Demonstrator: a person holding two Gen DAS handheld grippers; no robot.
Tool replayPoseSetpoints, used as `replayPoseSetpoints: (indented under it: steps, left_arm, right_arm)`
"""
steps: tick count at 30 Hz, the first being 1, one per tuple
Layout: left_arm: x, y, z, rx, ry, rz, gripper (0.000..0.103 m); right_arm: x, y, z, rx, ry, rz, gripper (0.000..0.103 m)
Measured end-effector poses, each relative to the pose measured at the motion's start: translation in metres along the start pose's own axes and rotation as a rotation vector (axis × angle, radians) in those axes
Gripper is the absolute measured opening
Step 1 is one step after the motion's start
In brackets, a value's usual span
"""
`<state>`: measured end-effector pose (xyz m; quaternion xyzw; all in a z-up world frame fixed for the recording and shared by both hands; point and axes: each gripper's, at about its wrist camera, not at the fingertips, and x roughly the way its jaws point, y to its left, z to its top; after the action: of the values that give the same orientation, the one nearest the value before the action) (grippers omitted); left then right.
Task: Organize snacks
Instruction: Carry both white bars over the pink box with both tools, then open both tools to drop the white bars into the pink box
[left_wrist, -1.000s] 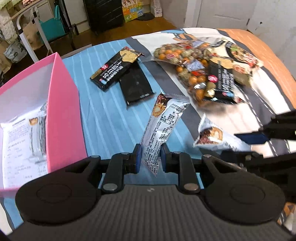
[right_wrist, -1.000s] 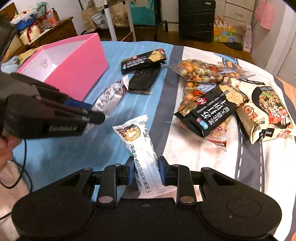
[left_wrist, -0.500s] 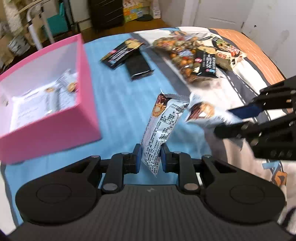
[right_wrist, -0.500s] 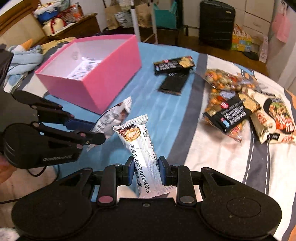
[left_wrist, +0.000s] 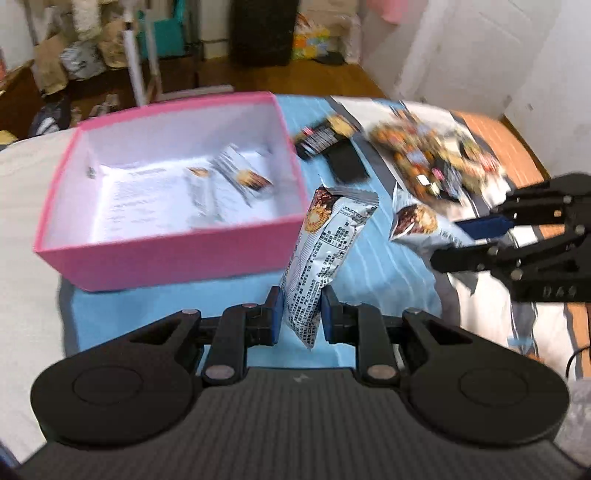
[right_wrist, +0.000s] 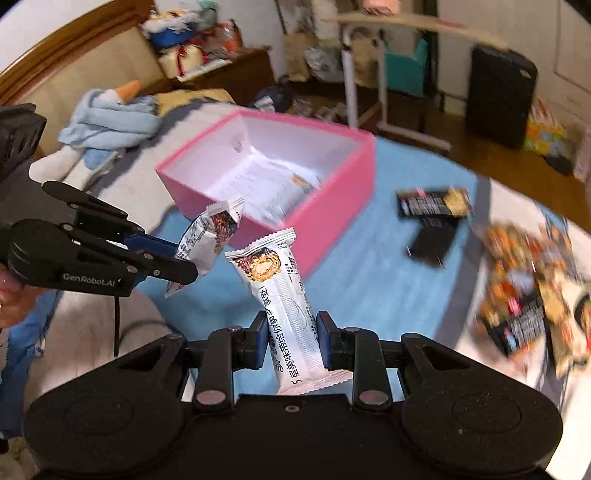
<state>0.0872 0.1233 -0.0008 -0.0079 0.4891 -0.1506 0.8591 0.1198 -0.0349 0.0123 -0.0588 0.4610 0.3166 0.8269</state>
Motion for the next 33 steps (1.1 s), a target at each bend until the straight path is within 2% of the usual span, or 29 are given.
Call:
replayPoseSetpoints:
  steps: [5, 8, 13, 16, 19, 21, 22, 29, 31, 33]
  left_arm:
    - [-0.011, 0.031, 0.026, -0.056, -0.061, 0.081, 0.020]
    - [-0.004, 0.052, 0.043, -0.112, -0.066, 0.104, 0.020]
    - [0.036, 0.091, 0.071, -0.201, -0.015, 0.189, 0.020]
    - [0.068, 0.115, 0.081, -0.270, 0.044, 0.200, 0.020]
    - [0.099, 0.135, 0.091, -0.305, 0.089, 0.249, 0.020]
    - [0.116, 0.140, 0.095, -0.301, 0.109, 0.272, 0.020]
    - [0.122, 0.143, 0.096, -0.304, 0.116, 0.272, 0.020]
    - [0.155, 0.157, 0.097, -0.380, 0.175, 0.252, 0.021]
    - [0.157, 0.158, 0.098, -0.384, 0.167, 0.235, 0.022]
    - [0.156, 0.161, 0.097, -0.407, 0.161, 0.219, 0.031]
  right_arm:
    - [0.022, 0.016, 0.042, -0.096, -0.049, 0.020, 0.032]
    - [0.048, 0.023, 0.070, -0.162, -0.060, 0.013, 0.032]
    - [0.107, 0.020, 0.105, -0.241, -0.037, -0.027, 0.032]
    - [0.148, 0.015, 0.119, -0.285, -0.007, -0.071, 0.032]
    - [0.183, 0.006, 0.129, -0.269, 0.055, -0.122, 0.031]
    - [0.205, 0.007, 0.135, -0.275, 0.106, -0.213, 0.031]
    - [0.213, 0.007, 0.137, -0.278, 0.129, -0.231, 0.031]
    - [0.237, 0.008, 0.149, -0.226, 0.211, -0.232, 0.033]
    - [0.238, 0.001, 0.151, -0.130, 0.248, -0.179, 0.034]
    - [0.233, -0.008, 0.151, -0.021, 0.267, -0.130, 0.036]
